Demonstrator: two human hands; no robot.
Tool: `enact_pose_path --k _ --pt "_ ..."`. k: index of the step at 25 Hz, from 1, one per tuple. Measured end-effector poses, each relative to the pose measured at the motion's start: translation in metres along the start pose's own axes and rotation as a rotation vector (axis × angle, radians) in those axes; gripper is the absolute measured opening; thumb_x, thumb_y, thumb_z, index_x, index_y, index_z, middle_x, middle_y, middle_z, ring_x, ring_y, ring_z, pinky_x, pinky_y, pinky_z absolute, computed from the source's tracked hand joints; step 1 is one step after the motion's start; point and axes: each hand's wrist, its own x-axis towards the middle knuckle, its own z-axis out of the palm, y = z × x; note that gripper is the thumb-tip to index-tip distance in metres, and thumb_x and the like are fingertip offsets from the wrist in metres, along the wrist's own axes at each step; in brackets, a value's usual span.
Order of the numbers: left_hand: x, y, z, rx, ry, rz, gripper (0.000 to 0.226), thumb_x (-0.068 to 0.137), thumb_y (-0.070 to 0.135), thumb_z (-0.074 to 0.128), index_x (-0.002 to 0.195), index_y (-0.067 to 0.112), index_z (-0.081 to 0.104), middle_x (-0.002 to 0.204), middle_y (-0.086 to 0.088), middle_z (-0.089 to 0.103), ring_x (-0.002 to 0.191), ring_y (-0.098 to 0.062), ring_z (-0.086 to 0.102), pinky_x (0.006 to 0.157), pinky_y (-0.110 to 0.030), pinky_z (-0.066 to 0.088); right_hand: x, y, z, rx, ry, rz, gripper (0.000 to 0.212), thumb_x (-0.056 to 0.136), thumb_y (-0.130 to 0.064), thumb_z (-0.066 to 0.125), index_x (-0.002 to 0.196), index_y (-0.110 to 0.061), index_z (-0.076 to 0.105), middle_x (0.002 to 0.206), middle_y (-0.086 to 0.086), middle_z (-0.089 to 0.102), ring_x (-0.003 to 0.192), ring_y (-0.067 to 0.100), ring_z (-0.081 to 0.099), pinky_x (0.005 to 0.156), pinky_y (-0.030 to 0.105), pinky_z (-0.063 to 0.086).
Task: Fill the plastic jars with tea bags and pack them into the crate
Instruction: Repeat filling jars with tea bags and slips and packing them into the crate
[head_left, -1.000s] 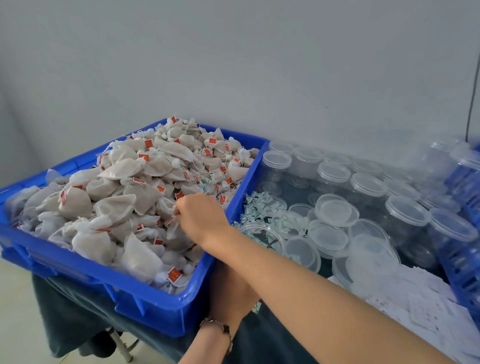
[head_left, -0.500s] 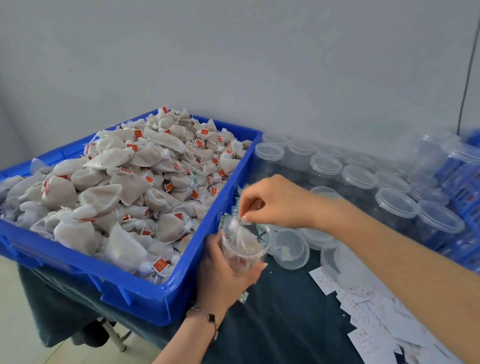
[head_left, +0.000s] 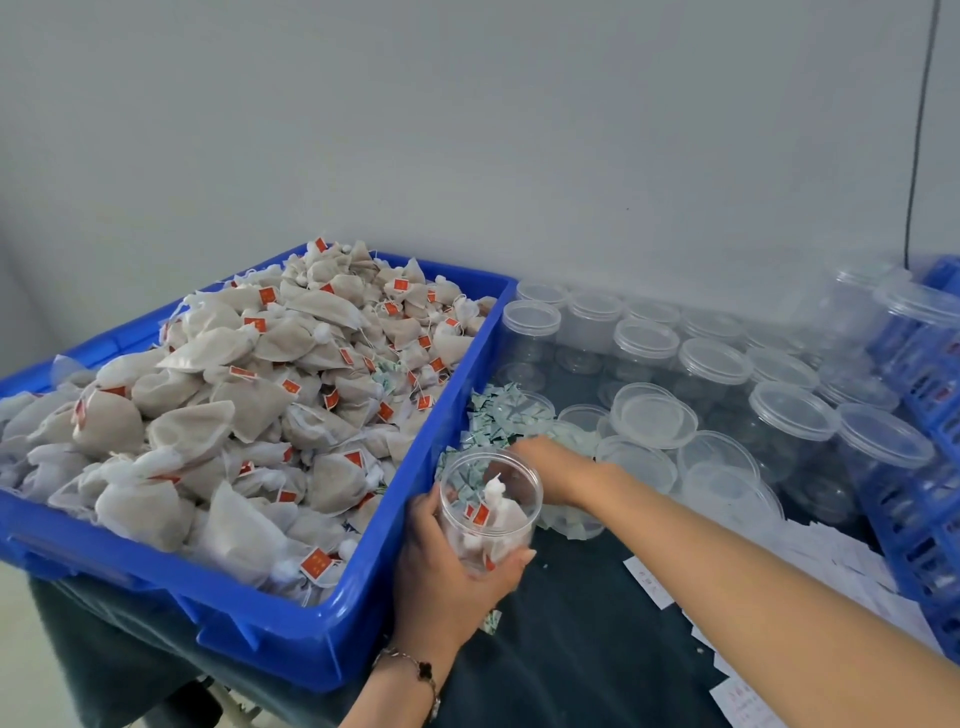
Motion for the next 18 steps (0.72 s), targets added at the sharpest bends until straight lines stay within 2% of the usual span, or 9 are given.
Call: enact_pose_path --k 2,5,7,9,11,12,13,15,18 --pt "0.0 -0.001 -0.001 0.01 -0.003 0.002 0.102 0.046 0.05 0.085 0.128 0.006 0.042 0.119 -0.006 0.057 0.102 -0.022 0.062 0.081 -0.039 0.056 0.007 -0.002 0.006 -0.089 -0.018 -0.019 0.019 0.09 -0.023 0.049 0.074 -0.017 0.056 0.073 -0.002 0.056 0.071 0.018 0.053 0.067 0.032 0.048" --pt "0.0 -0.001 -0.001 0.016 -0.002 0.006 0.104 0.045 0.055 0.082 0.127 0.006 0.042 0.12 -0.006 0.057 0.104 -0.023 0.061 0.082 -0.04 0.055 0.008 -0.004 0.015 -0.081 0.077 0.003 0.03 0.09 -0.023 0.047 0.061 -0.023 0.041 0.065 -0.007 0.047 0.07 0.02 0.052 0.062 0.029 0.041" --pt "0.0 -0.001 -0.001 0.015 0.002 0.008 0.105 0.045 0.06 0.078 0.127 0.005 0.042 0.121 -0.006 0.056 0.104 -0.023 0.061 0.082 -0.04 0.055 0.004 -0.004 0.014 -0.036 0.142 -0.01 0.02 0.09 -0.022 0.049 0.07 -0.02 0.048 0.073 -0.003 0.057 0.074 0.021 0.055 0.062 0.027 0.037" --pt "0.0 -0.002 -0.001 0.01 0.006 0.017 0.105 0.046 0.061 0.078 0.127 0.005 0.042 0.121 -0.005 0.057 0.104 -0.022 0.061 0.082 -0.038 0.055 -0.006 -0.002 0.004 0.089 0.24 0.022 0.008 0.092 -0.022 0.053 0.089 -0.018 0.06 0.092 0.004 0.067 0.084 0.022 0.062 0.066 0.027 0.041" --pt "0.0 -0.002 -0.001 0.01 0.003 0.021 0.104 0.046 0.061 0.079 0.127 0.005 0.042 0.121 -0.005 0.056 0.105 -0.022 0.061 0.083 -0.039 0.055 -0.02 -0.003 -0.012 0.271 0.367 0.088 0.017 0.095 -0.025 0.052 0.104 -0.015 0.063 0.1 0.004 0.069 0.088 0.022 0.065 0.074 0.033 0.051" --pt "0.0 -0.002 0.0 0.008 0.001 0.021 0.105 0.047 0.061 0.078 0.127 0.006 0.041 0.122 -0.005 0.055 0.106 -0.022 0.061 0.083 -0.04 0.055 -0.027 -0.004 -0.023 0.361 0.417 0.119 0.019 0.096 -0.027 0.05 0.104 -0.015 0.062 0.096 0.004 0.069 0.085 0.022 0.065 0.075 0.038 0.054" --pt "0.0 -0.002 0.0 0.004 0.001 0.019 0.105 0.046 0.062 0.077 0.128 0.006 0.041 0.123 -0.004 0.055 0.107 -0.021 0.06 0.084 -0.04 0.055 -0.035 -0.006 -0.034 0.436 0.453 0.146 0.02 0.097 -0.028 0.049 0.102 -0.014 0.061 0.091 0.004 0.068 0.081 0.022 0.066 0.074 0.04 0.055" --pt "-0.001 -0.001 0.0 0.001 0.001 0.005 0.107 0.045 0.066 0.073 0.129 0.008 0.04 0.123 -0.002 0.054 0.108 -0.019 0.059 0.085 -0.037 0.055 -0.052 -0.01 -0.055 0.554 0.459 0.151 0.018 0.096 -0.028 0.048 0.093 -0.015 0.06 0.079 0.0 0.067 0.073 0.016 0.066 0.066 0.035 0.058" --pt "-0.001 -0.001 -0.002 -0.001 -0.001 -0.005 0.107 0.045 0.066 0.076 0.129 0.009 0.041 0.122 -0.002 0.055 0.106 -0.019 0.06 0.084 -0.039 0.055 -0.074 -0.029 -0.071 0.625 0.372 0.038 0.022 0.092 -0.029 0.053 0.079 -0.013 0.061 0.069 -0.006 0.062 0.062 0.005 0.056 0.062 0.028 0.049"
